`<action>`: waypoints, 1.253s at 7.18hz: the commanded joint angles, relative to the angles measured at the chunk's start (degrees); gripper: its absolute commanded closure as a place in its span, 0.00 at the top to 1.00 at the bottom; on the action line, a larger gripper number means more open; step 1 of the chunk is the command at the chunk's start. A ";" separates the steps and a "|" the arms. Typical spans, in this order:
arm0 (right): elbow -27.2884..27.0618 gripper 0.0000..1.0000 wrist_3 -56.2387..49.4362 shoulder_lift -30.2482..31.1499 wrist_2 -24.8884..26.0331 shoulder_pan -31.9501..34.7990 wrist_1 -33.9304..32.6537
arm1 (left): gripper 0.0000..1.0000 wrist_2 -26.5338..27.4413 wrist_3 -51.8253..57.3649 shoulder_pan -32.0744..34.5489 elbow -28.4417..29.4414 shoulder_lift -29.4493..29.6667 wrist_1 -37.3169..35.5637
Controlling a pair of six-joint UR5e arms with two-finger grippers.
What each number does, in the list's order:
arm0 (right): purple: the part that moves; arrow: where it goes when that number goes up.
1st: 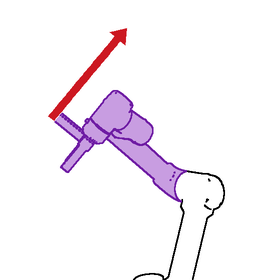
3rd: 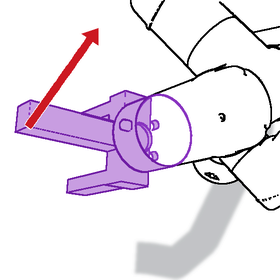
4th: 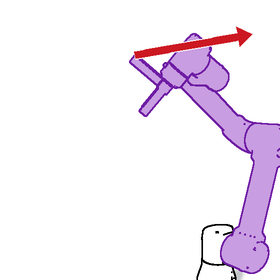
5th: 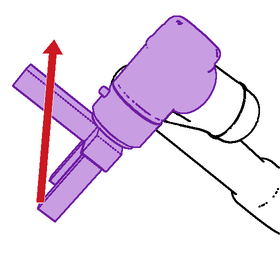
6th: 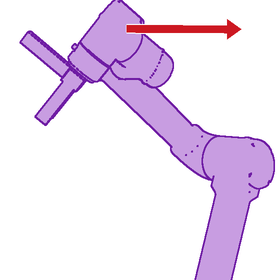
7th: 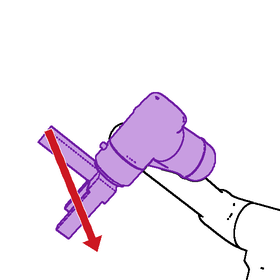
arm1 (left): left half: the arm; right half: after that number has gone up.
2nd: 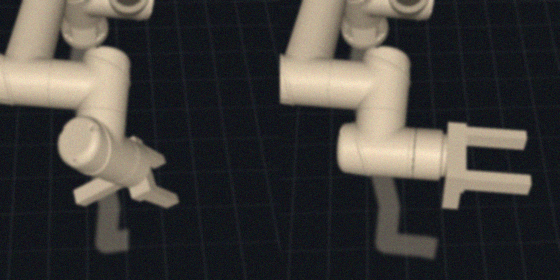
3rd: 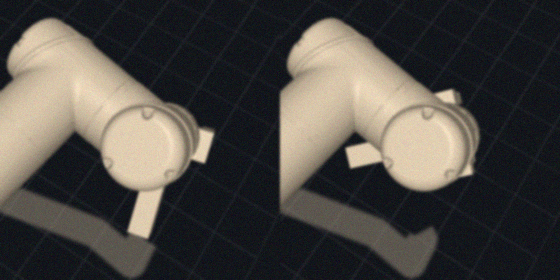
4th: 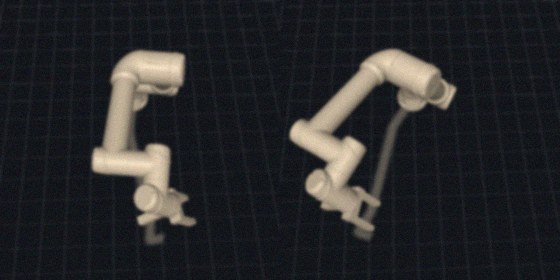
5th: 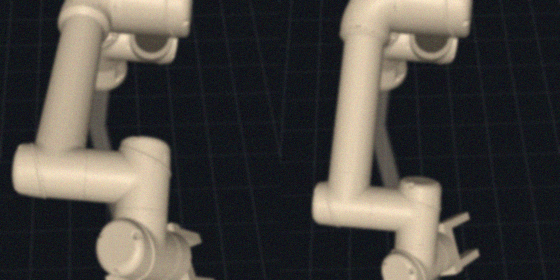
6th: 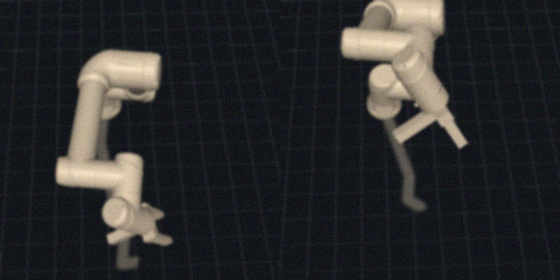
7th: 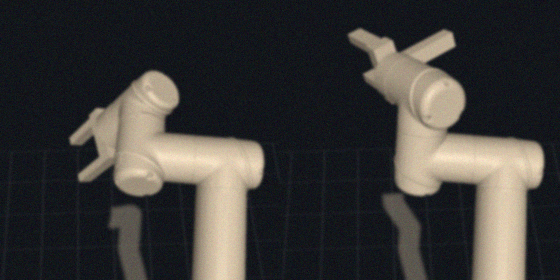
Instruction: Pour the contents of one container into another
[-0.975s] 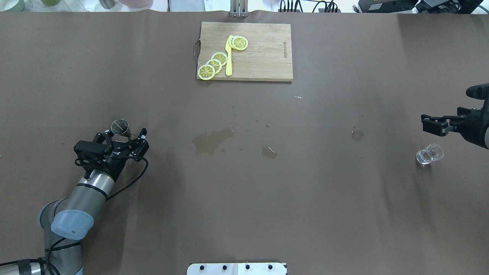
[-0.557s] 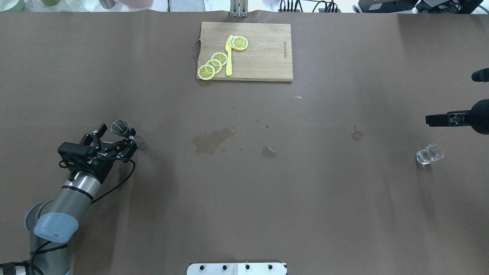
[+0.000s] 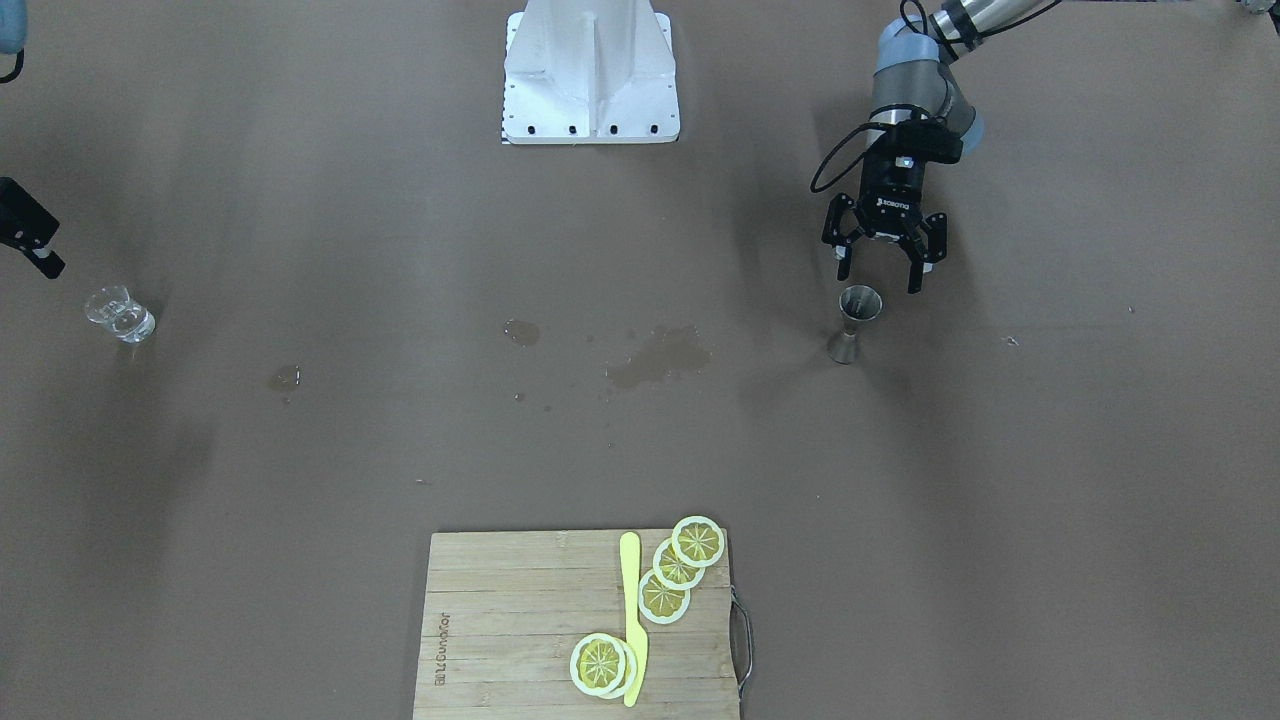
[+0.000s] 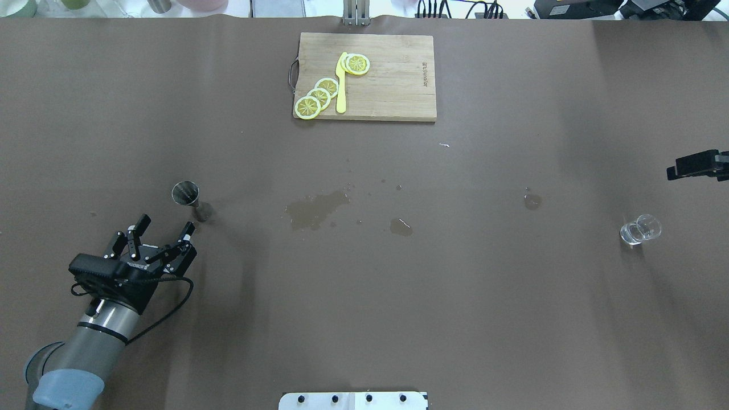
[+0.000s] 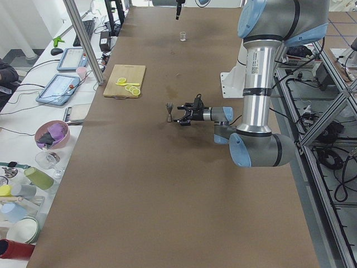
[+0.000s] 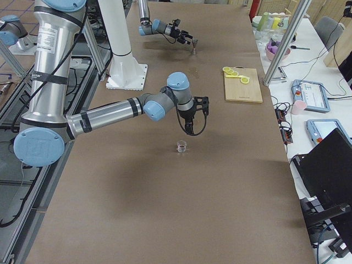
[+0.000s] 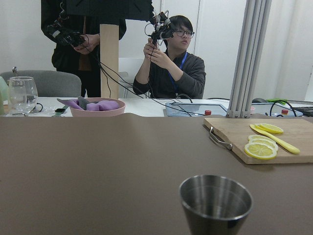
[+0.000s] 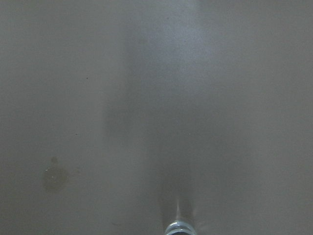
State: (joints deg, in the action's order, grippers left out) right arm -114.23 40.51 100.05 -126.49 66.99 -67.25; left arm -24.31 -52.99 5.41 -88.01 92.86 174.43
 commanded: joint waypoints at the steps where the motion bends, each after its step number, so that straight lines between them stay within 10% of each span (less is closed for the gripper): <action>1: 2.95 1.00 -3.86 0.05 -5.24 4.62 -0.16 | 0.97 3.82 0.96 -4.08 -1.37 0.21 0.03; 9: 12.27 1.00 -25.27 1.99 -10.79 10.44 1.42 | 0.96 4.44 11.49 -5.05 -12.96 -0.84 -0.14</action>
State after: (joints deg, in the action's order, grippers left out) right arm -103.24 19.37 101.88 -137.48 77.22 -66.16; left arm -19.74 -43.36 0.33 -99.02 92.08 174.46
